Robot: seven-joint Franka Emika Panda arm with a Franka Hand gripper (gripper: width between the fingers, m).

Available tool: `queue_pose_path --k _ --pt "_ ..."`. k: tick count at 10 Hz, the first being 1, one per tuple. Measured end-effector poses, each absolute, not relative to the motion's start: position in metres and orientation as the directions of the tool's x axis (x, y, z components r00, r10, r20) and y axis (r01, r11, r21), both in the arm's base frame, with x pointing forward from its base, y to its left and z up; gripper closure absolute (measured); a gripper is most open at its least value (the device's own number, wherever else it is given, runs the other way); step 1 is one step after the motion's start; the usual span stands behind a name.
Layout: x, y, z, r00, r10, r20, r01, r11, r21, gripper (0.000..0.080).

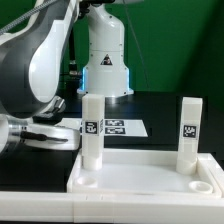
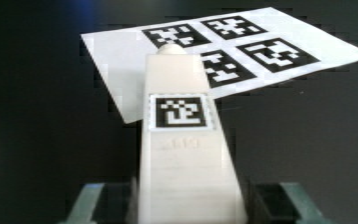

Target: Assemble desk

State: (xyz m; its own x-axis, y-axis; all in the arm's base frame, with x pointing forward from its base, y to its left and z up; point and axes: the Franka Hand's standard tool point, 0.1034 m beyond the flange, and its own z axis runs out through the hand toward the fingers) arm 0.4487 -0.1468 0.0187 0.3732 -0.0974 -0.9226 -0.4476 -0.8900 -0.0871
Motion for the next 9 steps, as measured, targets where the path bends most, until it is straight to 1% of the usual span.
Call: queue_pose_path --k 1,2,3,4,5,6,7,9 --pt "0.453 -0.147 0.028 0.412 -0.069 -0.908 -0.432 -0.893 -0.128 0.0517" --pt "0.457 -0.149 0.041 0.441 -0.055 -0.896 -0.425 -0.892 -0.154 0.0517" --pt "0.463 -0.150 0.055 0.467 -0.044 -0.883 -0.416 -0.892 -0.176 0.0515" --pt "0.466 -0.150 0.064 0.484 -0.039 -0.874 -0.409 -0.893 -0.186 0.0515" --pt "0.466 -0.148 0.066 0.490 -0.040 -0.871 -0.408 -0.893 -0.188 0.0515" --pt "0.467 -0.149 0.063 0.497 -0.045 -0.867 -0.408 -0.894 -0.187 0.0515" --pt "0.473 -0.152 0.061 0.527 -0.061 -0.848 -0.401 -0.897 -0.185 0.0515" --pt "0.477 -0.155 0.063 0.543 -0.060 -0.837 -0.394 -0.899 -0.191 0.0515"
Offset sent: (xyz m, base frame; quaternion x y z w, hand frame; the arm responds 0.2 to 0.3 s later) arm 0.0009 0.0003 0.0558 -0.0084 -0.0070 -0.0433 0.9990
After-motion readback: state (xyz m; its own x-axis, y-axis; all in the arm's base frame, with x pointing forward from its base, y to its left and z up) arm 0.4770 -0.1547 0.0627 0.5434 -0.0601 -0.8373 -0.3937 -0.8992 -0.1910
